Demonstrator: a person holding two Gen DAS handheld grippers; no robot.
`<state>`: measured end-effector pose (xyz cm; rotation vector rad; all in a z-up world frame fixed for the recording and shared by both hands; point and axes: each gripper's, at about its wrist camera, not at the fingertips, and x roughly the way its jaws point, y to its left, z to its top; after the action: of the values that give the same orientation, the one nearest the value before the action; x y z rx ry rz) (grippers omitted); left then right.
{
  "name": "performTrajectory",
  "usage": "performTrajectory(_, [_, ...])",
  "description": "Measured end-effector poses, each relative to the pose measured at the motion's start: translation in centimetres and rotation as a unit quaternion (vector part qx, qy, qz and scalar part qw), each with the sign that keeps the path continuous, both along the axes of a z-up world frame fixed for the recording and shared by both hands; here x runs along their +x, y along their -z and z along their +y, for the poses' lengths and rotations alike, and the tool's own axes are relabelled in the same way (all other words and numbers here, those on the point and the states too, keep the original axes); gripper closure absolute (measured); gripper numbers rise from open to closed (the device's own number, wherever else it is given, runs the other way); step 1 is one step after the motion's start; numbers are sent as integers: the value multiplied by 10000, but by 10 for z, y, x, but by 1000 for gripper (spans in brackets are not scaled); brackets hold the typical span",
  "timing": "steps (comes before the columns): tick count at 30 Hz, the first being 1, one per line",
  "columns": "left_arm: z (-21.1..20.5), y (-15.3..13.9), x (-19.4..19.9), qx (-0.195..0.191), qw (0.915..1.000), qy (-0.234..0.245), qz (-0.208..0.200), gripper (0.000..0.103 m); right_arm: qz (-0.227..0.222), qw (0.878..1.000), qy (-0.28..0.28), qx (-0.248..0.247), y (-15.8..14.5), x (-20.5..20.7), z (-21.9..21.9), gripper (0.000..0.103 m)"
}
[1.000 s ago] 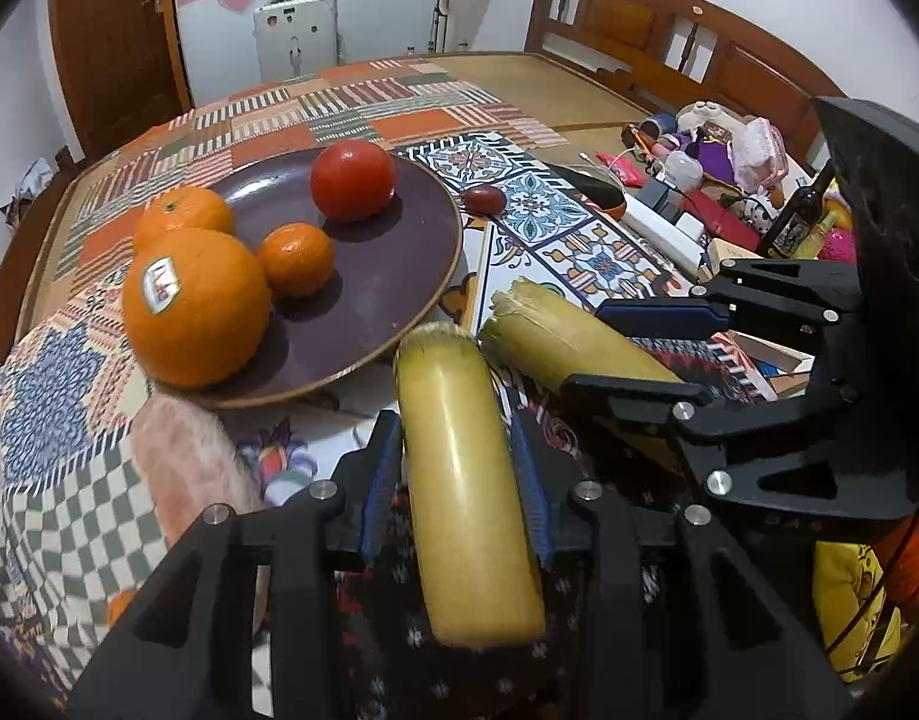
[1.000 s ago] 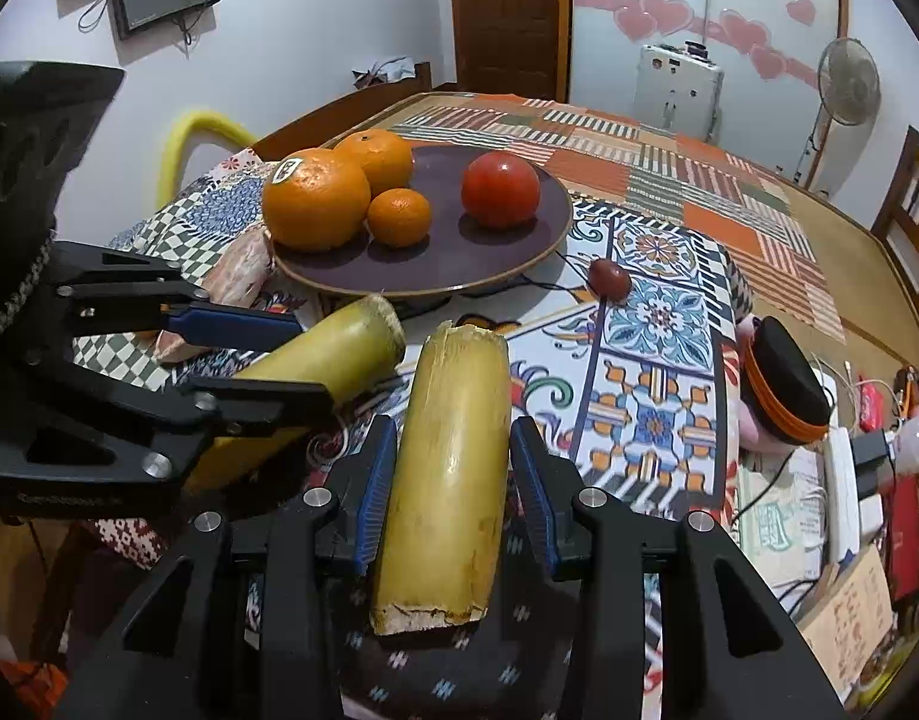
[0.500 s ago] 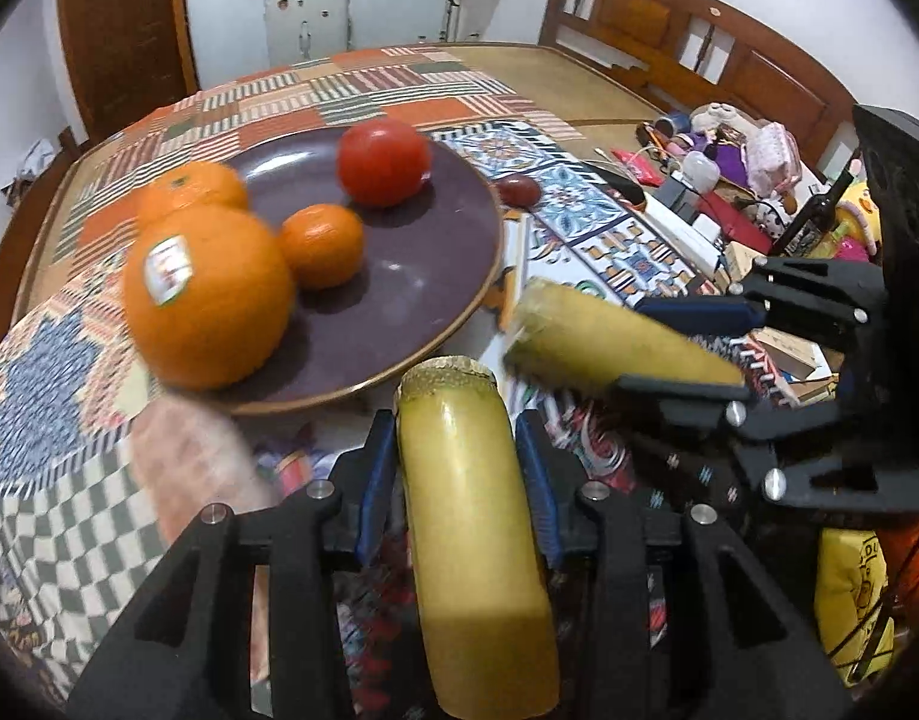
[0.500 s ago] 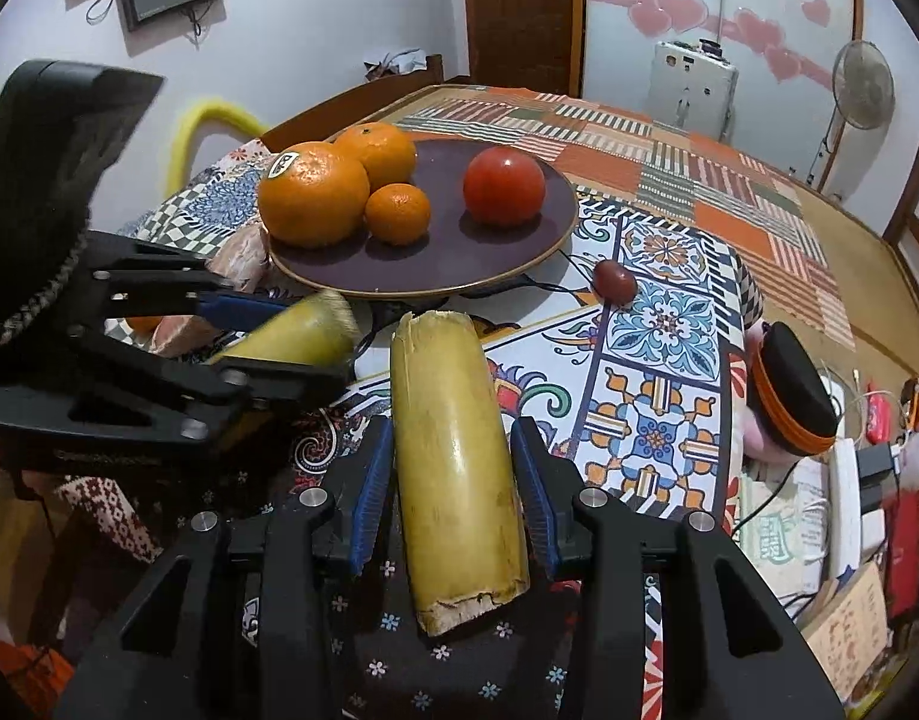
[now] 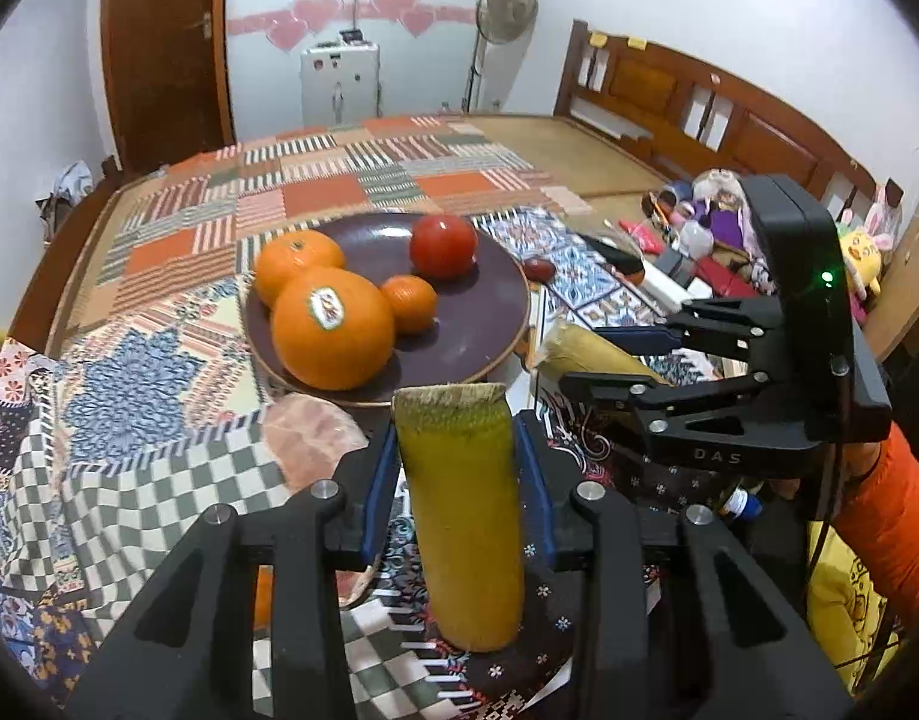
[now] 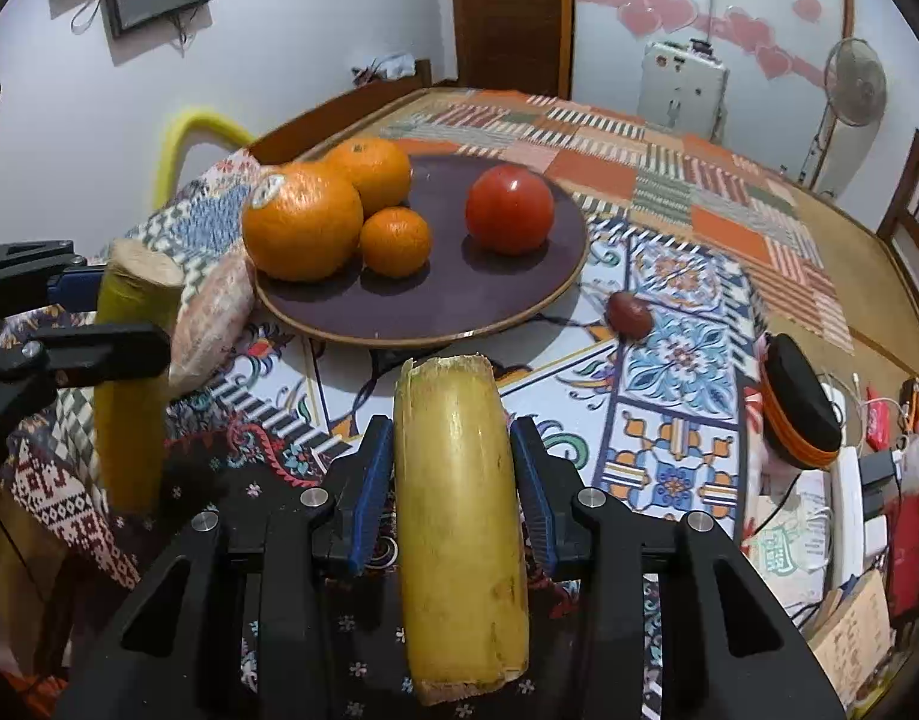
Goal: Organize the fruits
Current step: 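Lift both yellow fruits upright with the left and right tools, then carry the yellow fruit toward the plate with the left tool while the right tool lowers its fruit there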
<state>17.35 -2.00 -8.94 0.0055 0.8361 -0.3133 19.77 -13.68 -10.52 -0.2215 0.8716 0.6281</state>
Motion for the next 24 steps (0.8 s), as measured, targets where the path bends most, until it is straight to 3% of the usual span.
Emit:
performTrajectory(9, [12,-24,-12,-175,9991,-217,-310,67,-615,9969,237,429,-47,-11,-8,68])
performTrajectory(24, [17,-51,-13,-225,9956,-350,-842,67,-958,9931,242,625,-65,11,6,68])
